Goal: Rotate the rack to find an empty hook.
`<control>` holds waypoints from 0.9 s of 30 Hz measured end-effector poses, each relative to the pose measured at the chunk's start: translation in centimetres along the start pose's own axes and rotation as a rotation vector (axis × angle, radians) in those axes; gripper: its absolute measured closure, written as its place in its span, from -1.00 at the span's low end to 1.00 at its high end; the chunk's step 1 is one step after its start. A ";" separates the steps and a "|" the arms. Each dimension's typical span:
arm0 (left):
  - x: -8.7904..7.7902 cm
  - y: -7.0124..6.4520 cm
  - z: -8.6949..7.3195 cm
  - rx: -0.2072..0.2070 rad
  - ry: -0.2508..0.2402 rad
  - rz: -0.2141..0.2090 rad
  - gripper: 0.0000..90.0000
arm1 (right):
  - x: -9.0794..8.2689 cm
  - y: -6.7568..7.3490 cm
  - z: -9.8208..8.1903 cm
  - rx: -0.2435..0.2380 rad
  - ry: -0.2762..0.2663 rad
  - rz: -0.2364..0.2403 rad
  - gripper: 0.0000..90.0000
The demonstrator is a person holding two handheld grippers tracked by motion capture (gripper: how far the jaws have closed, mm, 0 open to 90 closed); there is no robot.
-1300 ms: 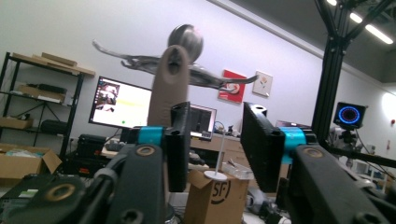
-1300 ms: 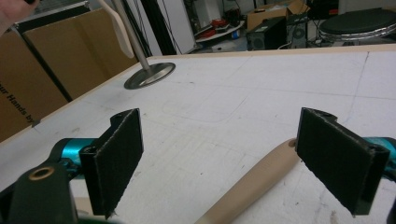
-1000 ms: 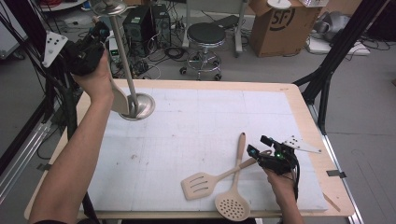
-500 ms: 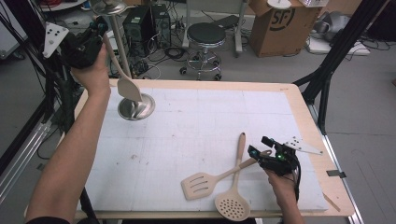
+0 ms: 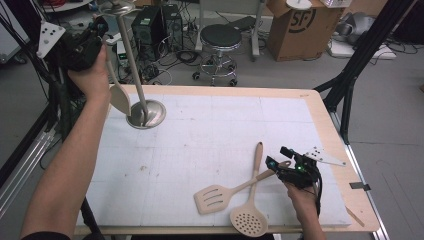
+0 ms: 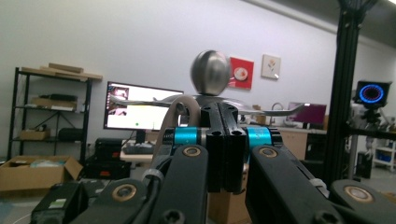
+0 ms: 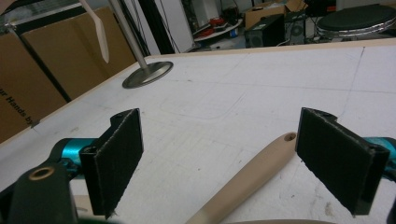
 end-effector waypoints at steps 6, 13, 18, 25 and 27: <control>0.4 1.0 0.1 0.003 0.016 0.004 1.00 | -0.1 0.0 0.0 -0.001 0.001 -0.004 -0.68; 0.4 1.8 0.1 -0.035 0.000 -0.005 1.00 | -0.4 -0.1 -0.1 0.004 -0.005 -0.009 -0.68; 0.0 0.4 0.0 -0.049 -0.008 -0.037 1.00 | -0.4 0.1 0.0 -0.003 -0.003 -0.003 -0.68; -1.1 -2.2 -1.0 -0.086 -0.003 -0.036 1.00 | -0.5 0.4 0.1 -0.011 -0.013 0.002 -0.68; -0.9 -3.2 -1.2 -0.067 0.007 -0.061 1.00 | -0.6 0.4 0.1 -0.007 -0.011 0.003 -0.68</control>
Point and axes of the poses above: each handheld gripper's, and its own axes: x roughly forward along the jaws, z roughly out of its top, y roughly to its left, the point moved 5 cm from there along x, roughly forward along the jaws, and after that the axes turned 8 degrees about -z, right-handed, at the moved point
